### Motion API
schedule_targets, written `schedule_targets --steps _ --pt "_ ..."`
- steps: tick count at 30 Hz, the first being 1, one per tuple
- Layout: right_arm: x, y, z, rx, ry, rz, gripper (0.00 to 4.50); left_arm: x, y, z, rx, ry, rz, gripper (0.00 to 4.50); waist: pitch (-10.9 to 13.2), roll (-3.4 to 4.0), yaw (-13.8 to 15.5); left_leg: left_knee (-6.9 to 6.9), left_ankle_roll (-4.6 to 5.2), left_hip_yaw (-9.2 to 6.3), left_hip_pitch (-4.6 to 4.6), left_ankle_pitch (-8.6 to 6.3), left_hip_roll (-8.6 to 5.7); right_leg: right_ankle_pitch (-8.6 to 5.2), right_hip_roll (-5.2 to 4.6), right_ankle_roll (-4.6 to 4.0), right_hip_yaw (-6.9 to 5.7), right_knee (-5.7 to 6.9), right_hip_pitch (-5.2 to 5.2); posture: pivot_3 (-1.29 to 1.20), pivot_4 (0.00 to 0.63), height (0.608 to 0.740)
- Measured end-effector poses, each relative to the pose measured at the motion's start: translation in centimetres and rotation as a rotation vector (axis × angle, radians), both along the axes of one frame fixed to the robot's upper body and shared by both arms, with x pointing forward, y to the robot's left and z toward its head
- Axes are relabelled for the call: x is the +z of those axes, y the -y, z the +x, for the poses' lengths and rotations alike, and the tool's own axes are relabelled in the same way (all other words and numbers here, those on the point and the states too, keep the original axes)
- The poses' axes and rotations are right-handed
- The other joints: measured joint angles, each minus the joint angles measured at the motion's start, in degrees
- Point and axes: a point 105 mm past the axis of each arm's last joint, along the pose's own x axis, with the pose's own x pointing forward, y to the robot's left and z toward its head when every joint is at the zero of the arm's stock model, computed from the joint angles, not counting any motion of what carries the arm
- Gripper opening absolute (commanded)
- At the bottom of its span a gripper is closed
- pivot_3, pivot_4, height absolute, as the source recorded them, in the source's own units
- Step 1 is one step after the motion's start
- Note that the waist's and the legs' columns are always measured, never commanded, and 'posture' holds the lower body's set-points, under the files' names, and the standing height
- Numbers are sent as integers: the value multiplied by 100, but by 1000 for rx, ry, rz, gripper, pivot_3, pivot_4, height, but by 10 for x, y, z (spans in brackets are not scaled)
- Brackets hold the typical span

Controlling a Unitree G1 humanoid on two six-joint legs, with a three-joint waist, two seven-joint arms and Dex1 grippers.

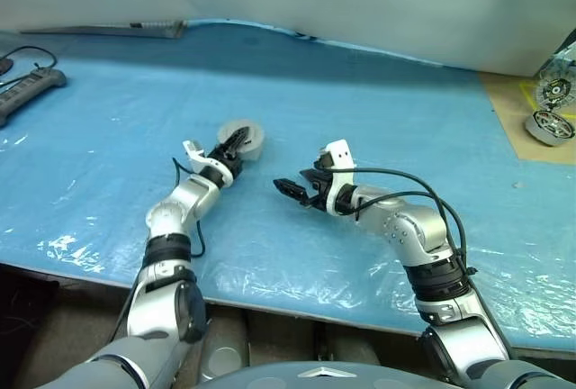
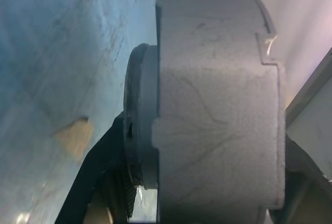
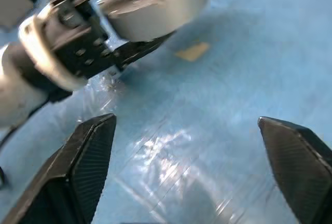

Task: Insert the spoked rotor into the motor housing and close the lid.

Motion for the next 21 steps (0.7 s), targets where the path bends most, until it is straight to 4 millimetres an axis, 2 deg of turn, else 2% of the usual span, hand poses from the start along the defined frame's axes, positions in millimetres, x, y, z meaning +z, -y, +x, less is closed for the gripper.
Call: schedule_targets --steps 4,7,13,18,20,21 --pt "-19 10 -7 -30 133 -119 4500 0 8 20 5 -19 56 2381 2 -4 10 0 1 -8 -24 0 -10 3 -3 3 1 1 -22 0 150 740" --pt "-32 21 -6 -87 218 -222 4500 2 23 30 -8 -37 121 2381 4 -6 17 5 1 -12 -33 1 -13 4 -5 5 -1 3 -28 0 150 740" --pt "-34 31 -3 -218 307 -221 4500 -3 46 35 -15 -70 223 2381 6 -10 -38 4 2 -13 -34 0 -13 5 -6 2 -4 5 -31 0 150 740" --pt "-35 35 -2 -254 315 -234 4500 -5 46 39 13 -94 303 2381 7 -12 -50 5 3 -14 -31 0 -10 8 -6 -2 -6 8 -30 0 150 740" --pt "-34 36 -1 -264 318 -233 4500 -5 44 40 19 -103 333 3102 7 -12 -46 8 3 -14 -29 1 -10 8 -8 -2 -7 9 -26 0 150 740" --pt "-34 36 -1 -266 318 -232 4500 -4 43 40 20 -103 338 3313 7 -12 -46 9 3 -14 -26 0 -11 8 -9 -2 -7 9 -24 0 150 740"
